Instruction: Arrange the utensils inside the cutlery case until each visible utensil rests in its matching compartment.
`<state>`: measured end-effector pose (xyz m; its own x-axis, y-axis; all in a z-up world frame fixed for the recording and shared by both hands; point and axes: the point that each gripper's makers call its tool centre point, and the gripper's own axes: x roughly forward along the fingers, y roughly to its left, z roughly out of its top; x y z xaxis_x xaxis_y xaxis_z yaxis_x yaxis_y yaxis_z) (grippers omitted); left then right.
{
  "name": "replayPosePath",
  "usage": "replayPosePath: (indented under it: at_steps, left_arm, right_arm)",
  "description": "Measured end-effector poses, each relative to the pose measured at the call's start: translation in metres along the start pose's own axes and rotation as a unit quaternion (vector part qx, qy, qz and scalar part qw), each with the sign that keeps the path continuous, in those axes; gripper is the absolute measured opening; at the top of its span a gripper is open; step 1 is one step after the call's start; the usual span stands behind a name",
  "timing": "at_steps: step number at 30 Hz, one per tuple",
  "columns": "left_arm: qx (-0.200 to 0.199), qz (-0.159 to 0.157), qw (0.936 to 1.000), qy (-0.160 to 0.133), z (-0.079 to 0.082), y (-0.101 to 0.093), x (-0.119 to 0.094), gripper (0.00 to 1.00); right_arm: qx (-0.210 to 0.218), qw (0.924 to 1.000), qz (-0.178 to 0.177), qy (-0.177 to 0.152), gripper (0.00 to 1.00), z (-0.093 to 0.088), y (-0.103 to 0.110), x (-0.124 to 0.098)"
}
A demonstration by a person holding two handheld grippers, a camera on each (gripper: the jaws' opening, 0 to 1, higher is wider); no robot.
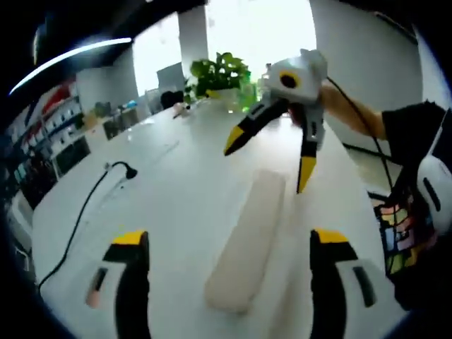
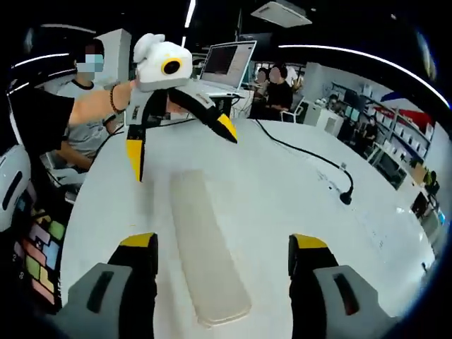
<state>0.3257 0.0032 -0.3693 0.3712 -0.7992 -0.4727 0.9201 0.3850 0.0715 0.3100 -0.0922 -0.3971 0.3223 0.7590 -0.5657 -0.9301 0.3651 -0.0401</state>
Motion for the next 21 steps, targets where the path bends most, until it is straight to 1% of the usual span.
replayPosePath:
  at_steps: [1, 3, 5, 6, 8, 9, 10, 11, 13, 14, 15, 16, 17, 18, 19, 20, 21]
  left_arm:
    - [-0.002, 0.004, 0.9999, -0.013, 0.004, -0.001, -0.005, 1.00]
    - [-0.007, 0.022, 0.9987, -0.047, 0.012, -0.002, -0.017, 1.00]
    - [-0.015, 0.022, 0.9968, -0.076, 0.017, -0.009, -0.028, 1.00]
    - [-0.021, 0.026, 0.9955, -0.089, 0.018, -0.010, -0.033, 0.99]
    - [-0.024, 0.039, 0.9927, -0.112, 0.017, -0.014, -0.043, 0.95]
    - [-0.023, 0.040, 0.9922, -0.116, 0.016, -0.016, -0.045, 0.94]
    - [-0.021, 0.049, 0.9907, -0.125, 0.015, -0.017, -0.049, 0.91]
    - [-0.022, 0.064, 0.9882, -0.137, 0.015, -0.016, -0.052, 0.89]
    - [-0.026, 0.077, 0.9847, -0.154, 0.012, -0.018, -0.058, 0.84]
    - [-0.044, 0.091, 0.9800, -0.171, 0.012, -0.016, -0.061, 0.88]
    - [-0.063, 0.100, 0.9757, -0.184, 0.011, -0.014, -0.063, 0.93]
    - [-0.064, 0.104, 0.9750, -0.186, 0.006, -0.015, -0.065, 0.97]
    - [-0.062, 0.122, 0.9710, -0.196, 0.005, -0.012, -0.068, 0.97]
    - [-0.057, 0.141, 0.9676, -0.202, 0.002, -0.010, -0.072, 0.97]
    - [-0.052, 0.165, 0.9618, -0.212, 0.001, -0.008, -0.079, 0.96]
    - [-0.054, 0.175, 0.9577, -0.222, 0.000, -0.009, -0.084, 0.96]
    - [-0.069, 0.177, 0.9541, -0.232, -0.001, -0.011, -0.088, 0.95]
  right_arm:
    - [0.025, 0.9996, 0.000, -0.010, 0.78, -0.002, 0.005, -0.003]
    - [0.033, 0.9988, -0.005, -0.035, 0.80, -0.004, 0.010, -0.012]
    - [0.045, 0.9961, -0.046, -0.061, 0.82, -0.004, 0.000, -0.026]
    - [0.043, 0.9944, -0.068, -0.069, 0.83, -0.006, -0.005, -0.034]
    - [0.056, 0.9872, -0.119, -0.090, 0.86, -0.010, -0.014, -0.050]
    - [0.057, 0.9841, -0.135, -0.100, 0.87, -0.009, -0.017, -0.056]
    - [0.057, 0.9790, -0.153, -0.122, 0.88, -0.008, -0.018, -0.064]
    - [0.065, 0.9736, -0.163, -0.146, 0.89, -0.006, -0.016, -0.070]
    - [0.096, 0.9609, -0.179, -0.189, 0.93, -0.005, -0.011, -0.083]
    - [0.105, 0.9531, -0.191, -0.210, 0.93, -0.005, -0.010, -0.089]
    - [0.110, 0.9429, -0.213, -0.231, 0.93, -0.007, -0.010, -0.098]
    - [0.104, 0.9400, -0.225, -0.235, 0.94, -0.009, -0.008, -0.103]
    - [0.104, 0.9358, -0.241, -0.236, 0.94, -0.013, -0.007, -0.108]
    - [0.103, 0.9291, -0.261, -0.241, 0.94, -0.016, -0.008, -0.115]
    - [0.098, 0.9270, -0.271, -0.240, 0.94, -0.018, -0.007, -0.118]
    - [0.096, 0.9228, -0.283, -0.244, 0.95, -0.021, -0.005, -0.122]
    - [0.101, 0.9172, -0.292, -0.251, 0.94, -0.023, -0.004, -0.127]
